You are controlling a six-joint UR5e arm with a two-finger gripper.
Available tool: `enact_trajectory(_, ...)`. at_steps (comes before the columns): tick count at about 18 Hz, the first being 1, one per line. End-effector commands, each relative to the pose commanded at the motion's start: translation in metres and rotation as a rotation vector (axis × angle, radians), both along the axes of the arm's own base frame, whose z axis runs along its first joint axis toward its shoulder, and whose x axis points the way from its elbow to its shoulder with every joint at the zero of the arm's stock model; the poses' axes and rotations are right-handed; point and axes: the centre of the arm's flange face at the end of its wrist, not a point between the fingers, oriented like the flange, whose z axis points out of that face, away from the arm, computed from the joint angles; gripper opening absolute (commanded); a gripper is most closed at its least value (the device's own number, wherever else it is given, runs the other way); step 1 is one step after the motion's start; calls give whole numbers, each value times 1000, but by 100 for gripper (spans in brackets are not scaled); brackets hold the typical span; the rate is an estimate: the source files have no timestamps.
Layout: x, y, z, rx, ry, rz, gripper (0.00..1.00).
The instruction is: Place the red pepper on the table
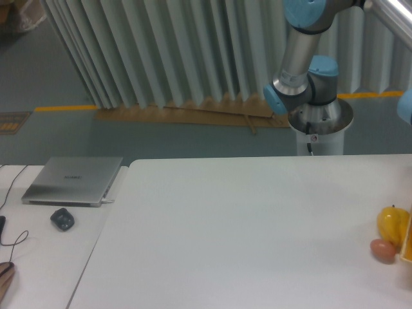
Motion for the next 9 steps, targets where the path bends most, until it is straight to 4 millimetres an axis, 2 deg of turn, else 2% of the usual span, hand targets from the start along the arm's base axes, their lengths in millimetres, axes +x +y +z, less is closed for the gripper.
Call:
enact_trajectory(5, 18, 7, 24, 30, -24, -11, 66)
enact_trajectory(9, 41, 22, 35, 29, -44, -48, 66)
